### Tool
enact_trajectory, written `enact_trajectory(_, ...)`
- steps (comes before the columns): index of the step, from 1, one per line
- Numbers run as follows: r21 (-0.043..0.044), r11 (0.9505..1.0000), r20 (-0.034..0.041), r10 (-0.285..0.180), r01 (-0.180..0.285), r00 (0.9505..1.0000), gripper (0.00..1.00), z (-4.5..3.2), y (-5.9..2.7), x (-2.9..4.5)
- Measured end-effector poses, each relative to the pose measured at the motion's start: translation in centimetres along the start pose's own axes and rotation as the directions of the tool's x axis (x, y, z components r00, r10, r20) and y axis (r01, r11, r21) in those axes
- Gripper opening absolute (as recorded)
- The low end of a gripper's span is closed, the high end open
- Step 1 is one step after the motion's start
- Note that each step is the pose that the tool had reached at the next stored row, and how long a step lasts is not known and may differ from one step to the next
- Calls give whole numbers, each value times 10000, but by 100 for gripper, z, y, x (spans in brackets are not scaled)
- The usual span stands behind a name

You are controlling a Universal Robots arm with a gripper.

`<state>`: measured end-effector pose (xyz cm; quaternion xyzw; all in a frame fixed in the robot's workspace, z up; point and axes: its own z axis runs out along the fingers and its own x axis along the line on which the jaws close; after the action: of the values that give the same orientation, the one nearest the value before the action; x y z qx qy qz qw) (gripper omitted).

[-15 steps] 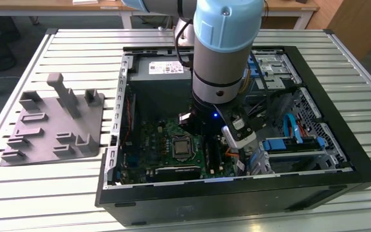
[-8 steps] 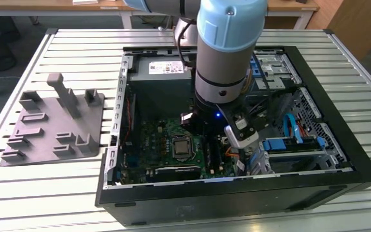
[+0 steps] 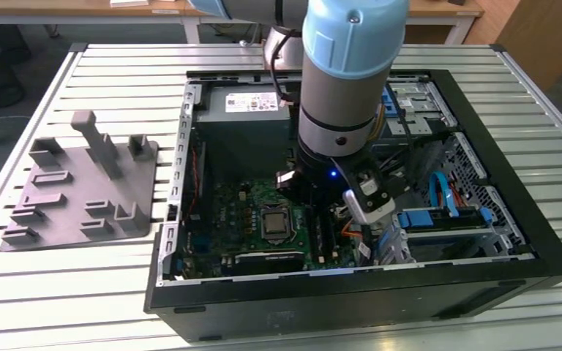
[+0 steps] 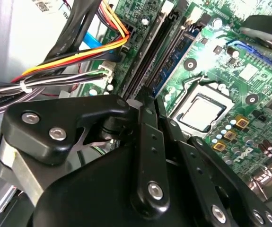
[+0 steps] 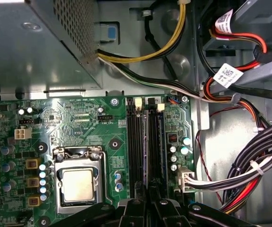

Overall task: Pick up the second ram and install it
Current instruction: 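Insert the second ram into the second slot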

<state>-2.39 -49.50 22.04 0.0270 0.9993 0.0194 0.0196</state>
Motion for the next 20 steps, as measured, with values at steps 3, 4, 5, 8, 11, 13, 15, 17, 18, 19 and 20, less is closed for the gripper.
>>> enact_trajectory(3, -7, 10000, -2, -77, 77, 10000, 14, 6, -2, 1)
enact_trajectory(4, -5, 10000, -3, -79, 79, 10000, 14, 7, -2, 2)
enact_trajectory(5, -5, 10000, -3, -80, 80, 10000, 14, 9, -3, 4)
enact_trajectory(8, -7, 10000, -2, -78, 78, 10000, 14, 18, -6, 12)
enact_trajectory(11, -8, 10000, -2, -78, 78, 10000, 14, 24, -14, 25)
enact_trajectory(13, -8, 10000, -3, -79, 79, 10000, 14, 29, -19, 26)
enact_trajectory(15, -7, 10000, -3, -78, 78, 10000, 14, 35, -24, 26)
enact_trajectory(17, -9, 10000, -3, -78, 78, 10000, 14, 39, -28, 25)
enact_trajectory(18, -7, 10000, -3, -78, 78, 10000, 14, 38, -29, 25)
enact_trajectory(19, -6, 10000, -3, -78, 78, 10000, 14, 38, -30, 25)
enact_trajectory(20, -6, 10000, -3, -78, 78, 10000, 14, 38, -31, 25)
